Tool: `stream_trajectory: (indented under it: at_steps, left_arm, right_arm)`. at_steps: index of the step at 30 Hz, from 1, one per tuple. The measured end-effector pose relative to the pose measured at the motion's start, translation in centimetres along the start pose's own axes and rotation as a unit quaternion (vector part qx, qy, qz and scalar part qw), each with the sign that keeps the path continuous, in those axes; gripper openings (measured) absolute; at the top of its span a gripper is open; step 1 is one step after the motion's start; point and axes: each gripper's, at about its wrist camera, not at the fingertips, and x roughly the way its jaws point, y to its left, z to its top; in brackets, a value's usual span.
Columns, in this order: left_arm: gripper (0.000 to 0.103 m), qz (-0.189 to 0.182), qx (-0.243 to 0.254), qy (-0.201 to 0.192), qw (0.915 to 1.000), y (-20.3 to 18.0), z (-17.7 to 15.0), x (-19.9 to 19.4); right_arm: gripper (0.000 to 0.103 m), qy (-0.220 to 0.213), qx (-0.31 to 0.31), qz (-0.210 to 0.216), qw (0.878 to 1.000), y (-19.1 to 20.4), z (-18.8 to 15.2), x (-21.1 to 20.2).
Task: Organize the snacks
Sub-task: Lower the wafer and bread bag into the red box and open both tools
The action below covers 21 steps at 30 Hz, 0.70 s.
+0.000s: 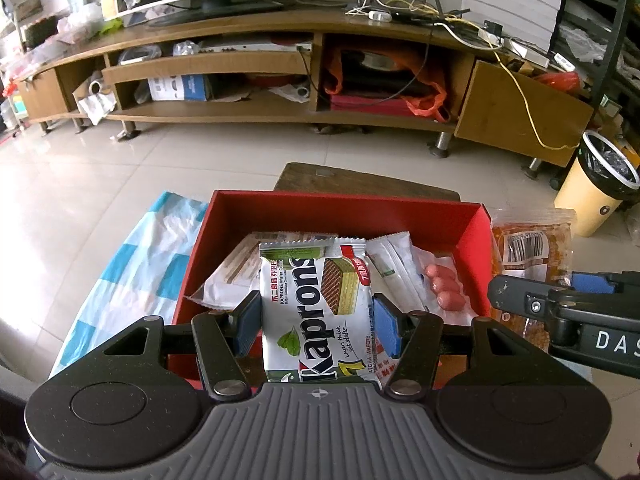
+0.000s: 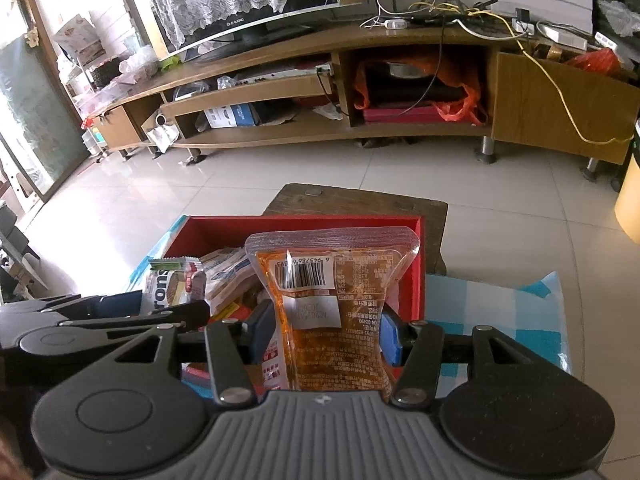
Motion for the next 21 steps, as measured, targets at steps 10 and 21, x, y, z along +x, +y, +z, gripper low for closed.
stream_trajectory:
  at_steps: [10,21]
  left_arm:
    - [0.065,0.009,0.0,0.008,0.9999,0.1,0.7,1.7]
    - [0.066,0.019,0.002,0.011,0.9997,-0.2,1.1,3.0]
  right_arm:
    - [0.052,0.012,0.003,-0.004,1.0,-0.4,0.8,2.2]
    - [0.052,0.02,0.003,-0.006,1.0,-0.7,1.6,4.5]
